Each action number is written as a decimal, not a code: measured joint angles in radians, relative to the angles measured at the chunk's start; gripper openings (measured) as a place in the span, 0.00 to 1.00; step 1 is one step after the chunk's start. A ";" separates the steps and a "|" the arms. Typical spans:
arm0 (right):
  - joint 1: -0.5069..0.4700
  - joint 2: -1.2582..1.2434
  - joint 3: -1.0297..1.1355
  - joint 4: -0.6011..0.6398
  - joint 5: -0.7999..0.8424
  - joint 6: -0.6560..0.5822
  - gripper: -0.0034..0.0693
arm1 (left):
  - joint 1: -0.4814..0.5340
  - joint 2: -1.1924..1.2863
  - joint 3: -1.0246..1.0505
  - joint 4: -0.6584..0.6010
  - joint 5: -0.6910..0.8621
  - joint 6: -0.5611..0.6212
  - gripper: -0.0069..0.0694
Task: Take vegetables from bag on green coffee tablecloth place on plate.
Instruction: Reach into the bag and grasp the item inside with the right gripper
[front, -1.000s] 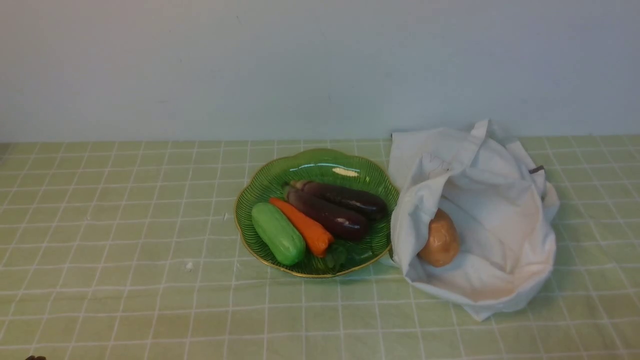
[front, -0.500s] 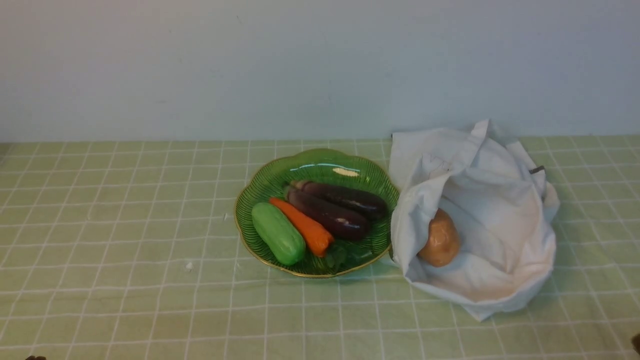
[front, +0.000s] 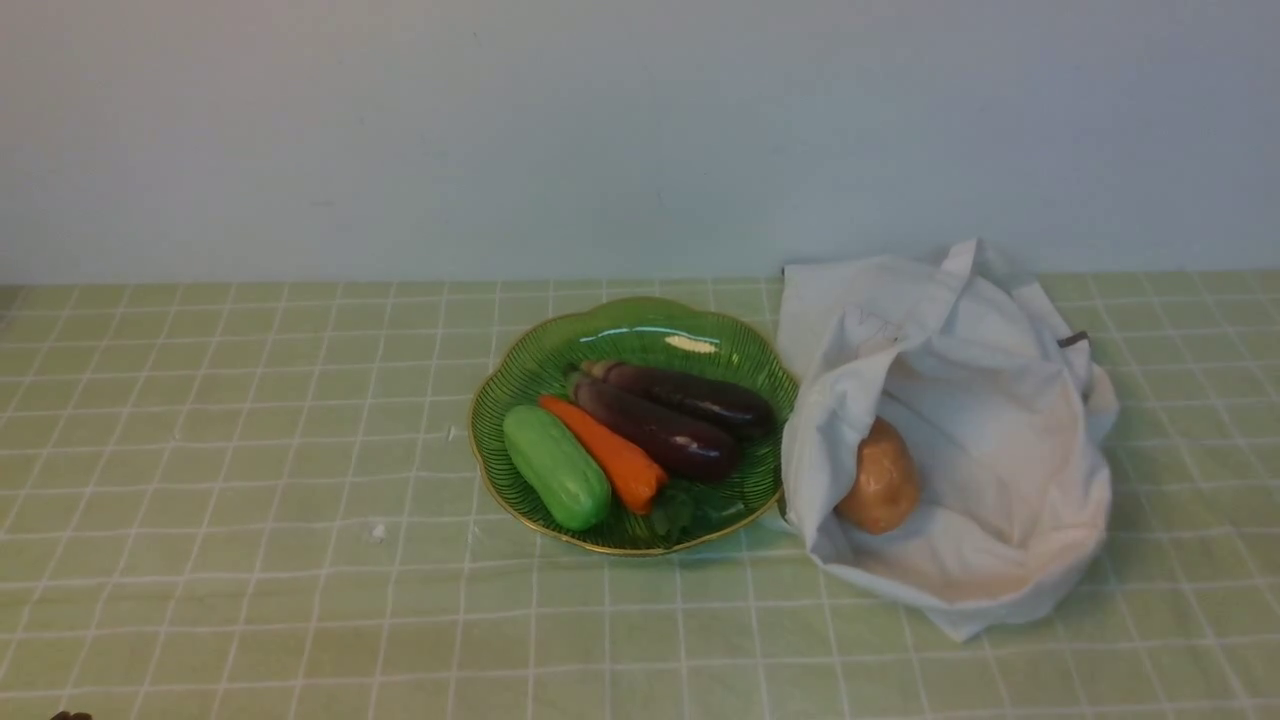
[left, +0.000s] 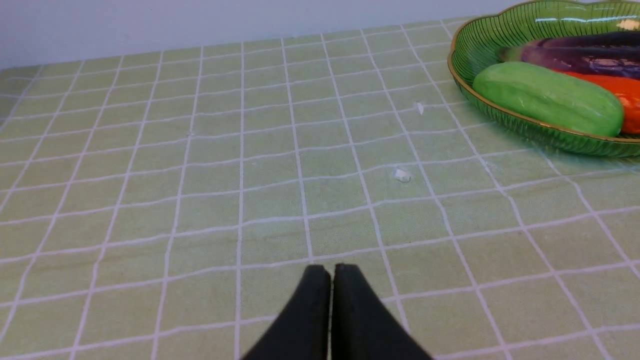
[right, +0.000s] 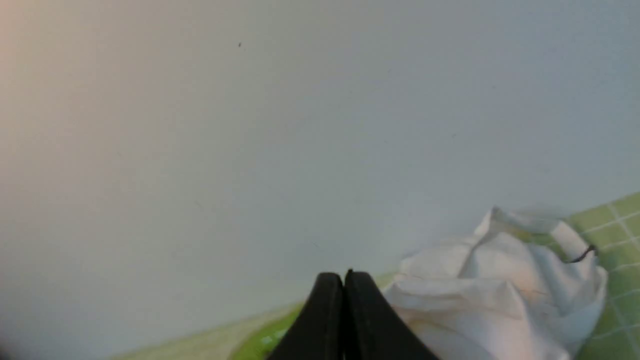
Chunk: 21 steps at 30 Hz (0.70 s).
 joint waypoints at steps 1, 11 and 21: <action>0.000 0.066 -0.033 -0.036 0.037 -0.005 0.03 | 0.000 0.000 0.000 0.000 0.000 0.000 0.08; 0.010 0.771 -0.193 -0.190 0.266 0.007 0.03 | 0.000 0.000 0.000 0.000 0.000 0.000 0.08; 0.211 1.236 -0.420 -0.050 0.096 -0.179 0.11 | 0.000 0.000 0.000 0.000 0.000 0.000 0.08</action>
